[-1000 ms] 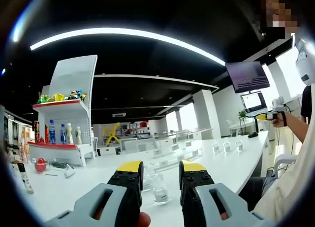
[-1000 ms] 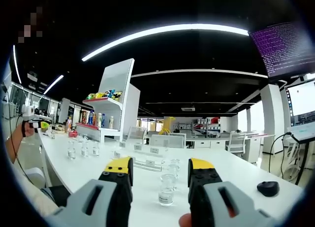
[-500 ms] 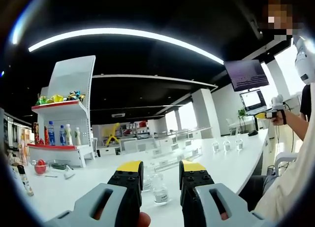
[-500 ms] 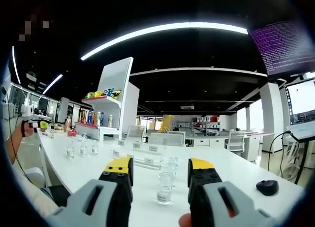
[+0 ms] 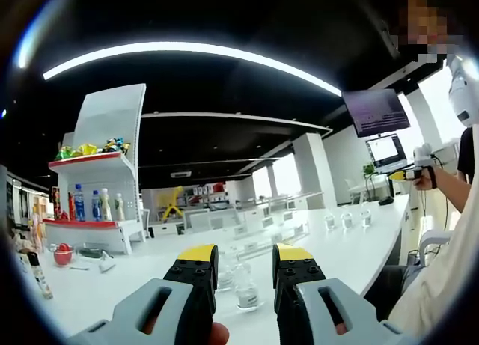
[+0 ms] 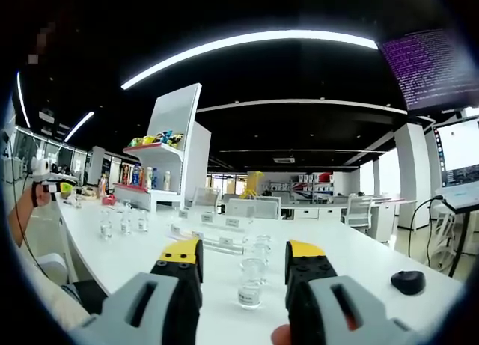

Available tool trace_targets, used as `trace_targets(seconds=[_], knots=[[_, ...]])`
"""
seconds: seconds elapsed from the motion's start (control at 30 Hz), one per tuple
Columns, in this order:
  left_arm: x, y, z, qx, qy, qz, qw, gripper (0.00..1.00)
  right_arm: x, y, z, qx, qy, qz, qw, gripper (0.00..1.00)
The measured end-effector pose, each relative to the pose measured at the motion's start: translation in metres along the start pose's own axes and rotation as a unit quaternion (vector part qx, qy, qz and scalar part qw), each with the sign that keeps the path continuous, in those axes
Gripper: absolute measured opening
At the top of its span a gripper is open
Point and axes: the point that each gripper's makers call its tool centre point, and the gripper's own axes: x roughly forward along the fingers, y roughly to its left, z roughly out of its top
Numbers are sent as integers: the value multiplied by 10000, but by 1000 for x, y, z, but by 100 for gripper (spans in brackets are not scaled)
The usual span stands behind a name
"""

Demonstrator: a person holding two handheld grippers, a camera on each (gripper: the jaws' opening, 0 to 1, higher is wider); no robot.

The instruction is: Identify the label on the chemical reagent bottle, grasp the chemical reagent bottle, and place it in the designated position on the reagent rack

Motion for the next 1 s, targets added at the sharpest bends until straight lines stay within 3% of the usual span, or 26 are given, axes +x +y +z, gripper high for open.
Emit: trace_targets(seconds=[1.0], knots=[[1, 3, -14, -80, 198, -13, 9998, 30, 3, 0, -12, -41, 241, 16, 9997, 43]])
